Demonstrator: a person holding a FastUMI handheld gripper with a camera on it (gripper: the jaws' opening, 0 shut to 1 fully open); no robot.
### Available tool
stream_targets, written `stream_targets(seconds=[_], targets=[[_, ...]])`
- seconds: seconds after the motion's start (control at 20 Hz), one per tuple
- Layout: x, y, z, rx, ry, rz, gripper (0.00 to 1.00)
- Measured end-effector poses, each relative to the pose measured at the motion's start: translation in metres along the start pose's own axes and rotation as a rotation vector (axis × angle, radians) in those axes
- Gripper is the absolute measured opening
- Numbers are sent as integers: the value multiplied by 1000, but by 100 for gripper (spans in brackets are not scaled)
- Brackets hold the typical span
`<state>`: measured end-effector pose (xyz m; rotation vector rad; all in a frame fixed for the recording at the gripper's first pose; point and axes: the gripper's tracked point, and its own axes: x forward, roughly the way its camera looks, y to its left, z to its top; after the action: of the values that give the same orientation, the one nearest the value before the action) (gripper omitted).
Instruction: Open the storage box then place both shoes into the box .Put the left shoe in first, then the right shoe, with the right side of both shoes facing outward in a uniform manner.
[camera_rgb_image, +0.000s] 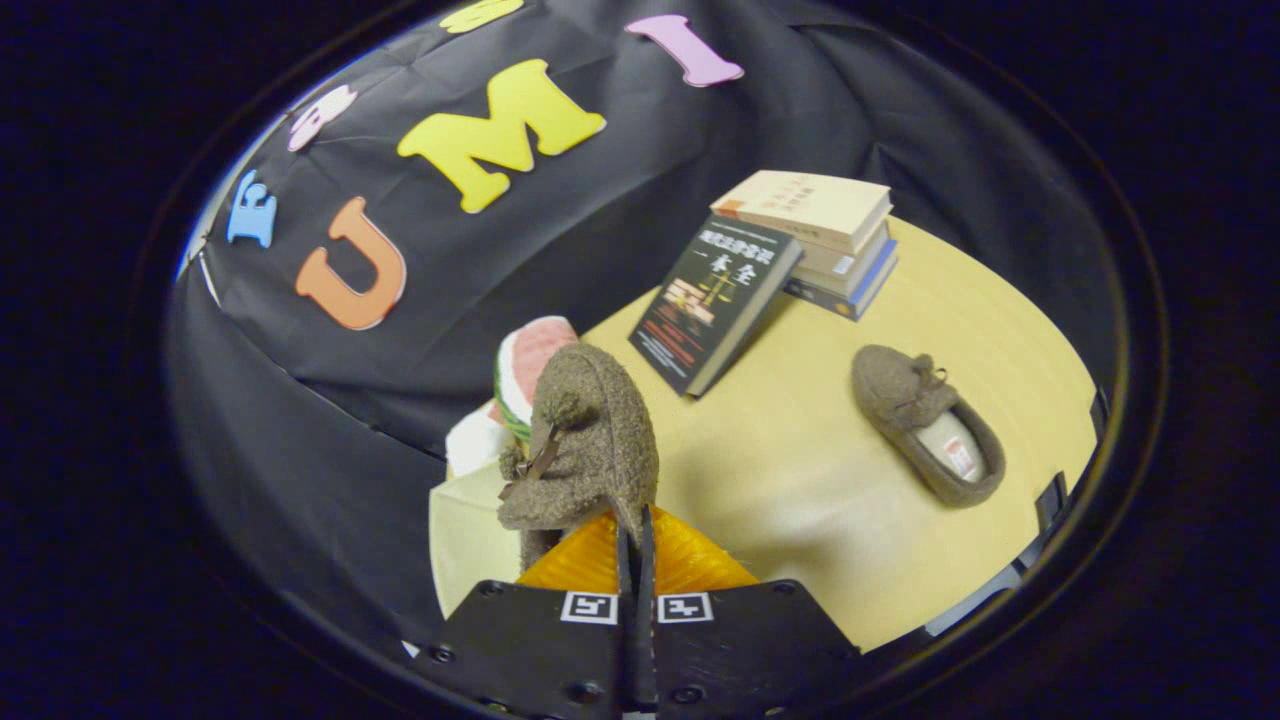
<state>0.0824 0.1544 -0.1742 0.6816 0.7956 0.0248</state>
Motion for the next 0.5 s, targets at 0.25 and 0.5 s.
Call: stream_targets(seconds=[0.25, 0.5], targets=[[17, 99, -27, -64, -6, 105, 0], [58, 153, -93, -99, 75, 128, 0]])
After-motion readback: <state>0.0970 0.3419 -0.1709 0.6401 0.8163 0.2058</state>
